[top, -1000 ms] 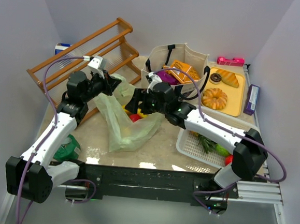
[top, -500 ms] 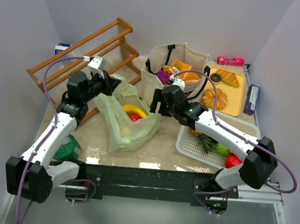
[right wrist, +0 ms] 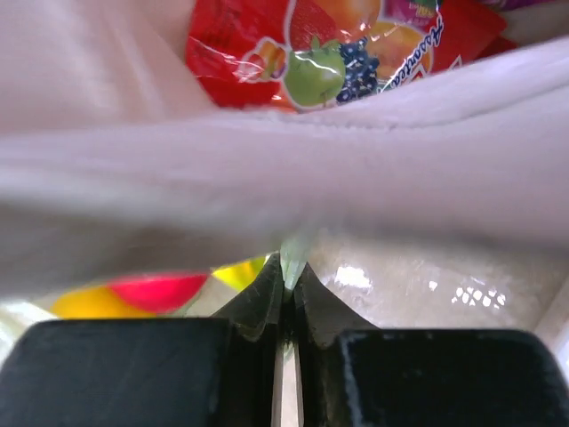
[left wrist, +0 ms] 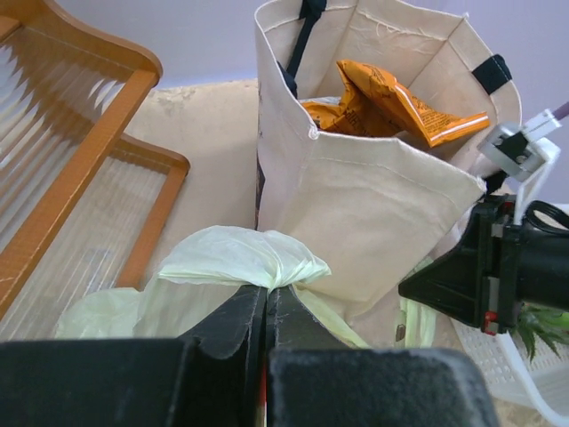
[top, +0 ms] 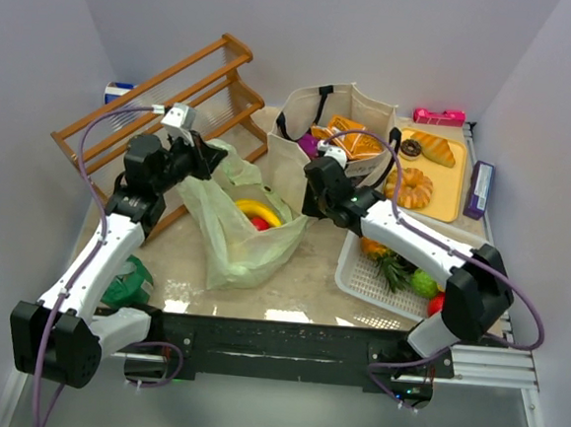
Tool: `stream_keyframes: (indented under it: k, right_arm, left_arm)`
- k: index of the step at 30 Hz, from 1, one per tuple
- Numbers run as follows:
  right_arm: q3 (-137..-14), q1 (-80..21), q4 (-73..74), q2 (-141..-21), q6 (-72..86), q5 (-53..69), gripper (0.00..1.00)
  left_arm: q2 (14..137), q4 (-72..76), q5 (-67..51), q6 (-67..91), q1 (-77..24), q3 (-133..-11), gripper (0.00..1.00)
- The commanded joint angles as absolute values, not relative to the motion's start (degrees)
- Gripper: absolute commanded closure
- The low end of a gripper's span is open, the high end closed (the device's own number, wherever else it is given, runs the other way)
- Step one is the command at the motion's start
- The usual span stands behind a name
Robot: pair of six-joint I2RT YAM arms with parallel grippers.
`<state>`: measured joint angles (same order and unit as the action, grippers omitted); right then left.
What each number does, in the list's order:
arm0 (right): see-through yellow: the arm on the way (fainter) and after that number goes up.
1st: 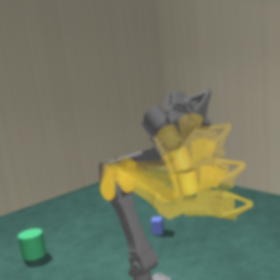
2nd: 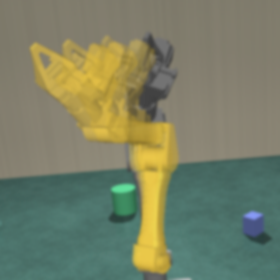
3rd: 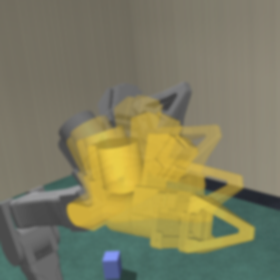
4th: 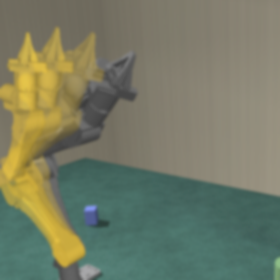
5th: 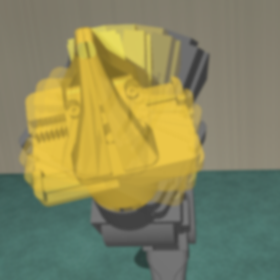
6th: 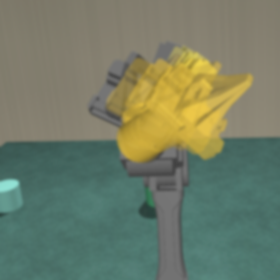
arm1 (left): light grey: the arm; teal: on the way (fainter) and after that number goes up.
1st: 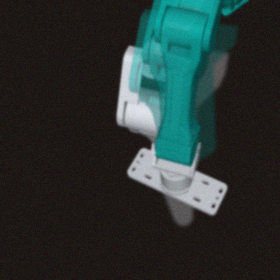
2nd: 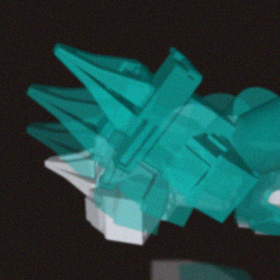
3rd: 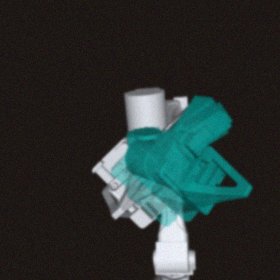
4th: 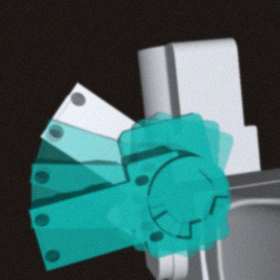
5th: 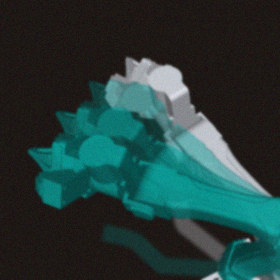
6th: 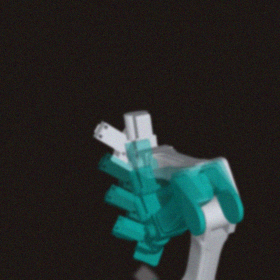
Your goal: Place the mixed food into the grocery bags and tie them
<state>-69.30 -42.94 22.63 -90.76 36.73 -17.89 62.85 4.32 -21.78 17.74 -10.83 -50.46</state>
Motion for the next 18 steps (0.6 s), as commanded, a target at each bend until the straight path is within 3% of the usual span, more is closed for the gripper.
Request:
stream_keyframes:
  k: [1,2,10,18]
  right_arm:
    - [-75.49,-44.73,30.84,-81.4,36.74,-16.79,0.96]
    - [-76.89,-44.91,31.46,-80.08,36.74,-16.79,1.0]
    - [-90.35,-44.91,26.12,-74.36,25.95,-18.46,1.0]
    - [-78.15,-44.91,19.42,-70.67,22.94,-15.91,1.0]
  left_arm:
    - [60.03,4.92,-21.62,25.48,-6.69,-55.89,1.0]
    - [59.77,4.75,-22.14,26.18,-6.07,-56.86,1.0]
    - [63.63,7.03,-21.45,30.06,-3.17,-65.66,1.0]
    - [57.4,10.82,-21.97,28.13,-2.81,-51.17,1.0]
